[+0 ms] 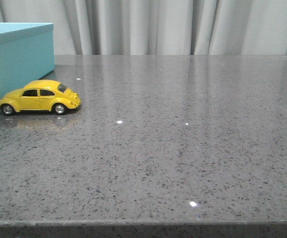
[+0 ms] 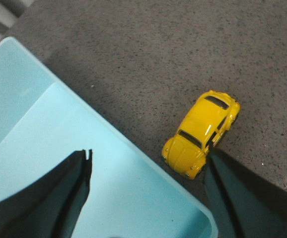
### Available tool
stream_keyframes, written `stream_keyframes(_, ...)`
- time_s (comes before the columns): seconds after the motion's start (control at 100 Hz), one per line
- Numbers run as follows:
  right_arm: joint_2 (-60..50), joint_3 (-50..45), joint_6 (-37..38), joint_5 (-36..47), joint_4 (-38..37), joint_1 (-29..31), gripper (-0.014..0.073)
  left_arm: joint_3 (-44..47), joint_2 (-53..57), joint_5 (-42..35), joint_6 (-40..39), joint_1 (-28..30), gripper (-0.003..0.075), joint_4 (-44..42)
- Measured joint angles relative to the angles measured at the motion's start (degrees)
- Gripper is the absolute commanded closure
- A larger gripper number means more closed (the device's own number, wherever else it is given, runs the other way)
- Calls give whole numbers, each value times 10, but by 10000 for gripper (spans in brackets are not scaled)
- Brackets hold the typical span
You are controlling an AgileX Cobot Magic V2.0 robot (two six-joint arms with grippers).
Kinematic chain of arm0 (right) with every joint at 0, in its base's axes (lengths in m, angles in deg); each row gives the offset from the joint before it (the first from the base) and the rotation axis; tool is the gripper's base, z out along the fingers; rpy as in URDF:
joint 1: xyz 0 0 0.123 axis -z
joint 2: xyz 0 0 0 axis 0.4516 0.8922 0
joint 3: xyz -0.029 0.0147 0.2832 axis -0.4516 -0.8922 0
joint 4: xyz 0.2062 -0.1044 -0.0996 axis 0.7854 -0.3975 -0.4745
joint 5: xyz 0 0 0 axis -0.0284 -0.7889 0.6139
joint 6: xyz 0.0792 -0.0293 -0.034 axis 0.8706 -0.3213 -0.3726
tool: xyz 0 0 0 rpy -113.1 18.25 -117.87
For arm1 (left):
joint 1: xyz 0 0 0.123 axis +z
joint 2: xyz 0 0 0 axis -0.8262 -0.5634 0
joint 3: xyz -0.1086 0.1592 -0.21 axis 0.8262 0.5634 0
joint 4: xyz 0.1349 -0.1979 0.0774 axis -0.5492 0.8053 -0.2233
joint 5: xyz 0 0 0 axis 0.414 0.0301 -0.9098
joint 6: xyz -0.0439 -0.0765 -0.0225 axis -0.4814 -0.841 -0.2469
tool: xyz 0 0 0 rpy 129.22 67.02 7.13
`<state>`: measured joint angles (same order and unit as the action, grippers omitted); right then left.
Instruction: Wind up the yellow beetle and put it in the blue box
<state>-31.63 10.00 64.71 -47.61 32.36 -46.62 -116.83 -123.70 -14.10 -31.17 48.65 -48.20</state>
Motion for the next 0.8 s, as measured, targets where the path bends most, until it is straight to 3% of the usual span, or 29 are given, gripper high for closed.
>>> stream_keyframes(0.18,0,0,0,3,0,0,137,-46,-61,25,54,-56,251,-4)
stream_keyframes(0.4,0,0,0,5,5,0,137,-67,-128,31,63,-122,251,-44)
stream_keyframes(0.8,0,0,0,6,7,0,137,-67,-219,32,65,-152,251,-93)
